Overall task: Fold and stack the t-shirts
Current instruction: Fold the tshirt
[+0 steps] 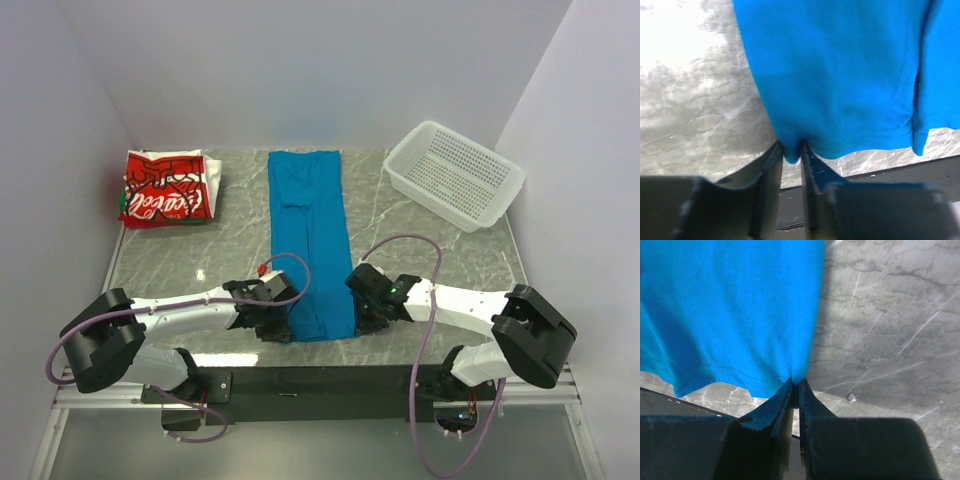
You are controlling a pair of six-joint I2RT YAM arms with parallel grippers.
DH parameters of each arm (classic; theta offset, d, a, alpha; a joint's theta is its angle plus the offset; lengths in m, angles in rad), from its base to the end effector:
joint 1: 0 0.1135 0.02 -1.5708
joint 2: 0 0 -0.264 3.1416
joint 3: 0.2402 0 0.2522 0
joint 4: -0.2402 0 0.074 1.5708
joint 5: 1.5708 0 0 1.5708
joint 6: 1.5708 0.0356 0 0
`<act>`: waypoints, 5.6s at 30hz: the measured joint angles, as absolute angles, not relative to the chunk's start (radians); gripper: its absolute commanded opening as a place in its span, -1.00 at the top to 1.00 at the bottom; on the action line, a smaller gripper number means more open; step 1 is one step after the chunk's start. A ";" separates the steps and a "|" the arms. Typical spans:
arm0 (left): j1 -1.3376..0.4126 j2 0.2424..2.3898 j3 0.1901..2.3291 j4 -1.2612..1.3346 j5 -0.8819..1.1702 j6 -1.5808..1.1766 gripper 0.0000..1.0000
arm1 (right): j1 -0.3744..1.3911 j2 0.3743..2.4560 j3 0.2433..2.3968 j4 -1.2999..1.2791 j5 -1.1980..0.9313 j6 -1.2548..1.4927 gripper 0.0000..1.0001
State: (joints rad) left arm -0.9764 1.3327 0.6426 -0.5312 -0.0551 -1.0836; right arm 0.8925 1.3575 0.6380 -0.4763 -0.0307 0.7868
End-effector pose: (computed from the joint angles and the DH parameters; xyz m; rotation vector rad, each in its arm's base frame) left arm 0.1261 -0.1831 0.1575 -0.1688 2.8837 -0.3962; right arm 0.1422 0.1782 0.1532 -0.1606 2.8773 0.4365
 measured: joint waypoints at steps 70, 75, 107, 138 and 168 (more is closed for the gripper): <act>-0.542 1.570 1.037 -0.653 0.115 -0.777 0.99 | 0.675 1.764 1.324 -0.776 -0.110 0.553 1.00; -0.479 1.657 1.117 -0.655 0.115 -0.725 0.99 | 0.633 1.849 1.403 -0.786 -0.105 0.516 1.00; -0.295 2.021 1.550 -0.705 0.172 -0.560 0.99 | 0.494 2.222 1.919 -0.926 -0.109 0.416 1.00; -0.348 1.779 1.499 -0.561 0.059 -0.633 -0.99 | 0.448 2.099 1.909 -0.921 -0.150 0.404 0.08; -0.388 2.043 1.521 -0.446 0.152 -0.583 -0.99 | 0.586 2.010 1.447 -0.715 -0.278 0.483 0.16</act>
State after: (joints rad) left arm -0.3878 2.0430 1.5208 -0.4458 0.1516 -0.5831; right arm 0.5858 2.0102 1.4471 -0.7151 -0.2779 0.4828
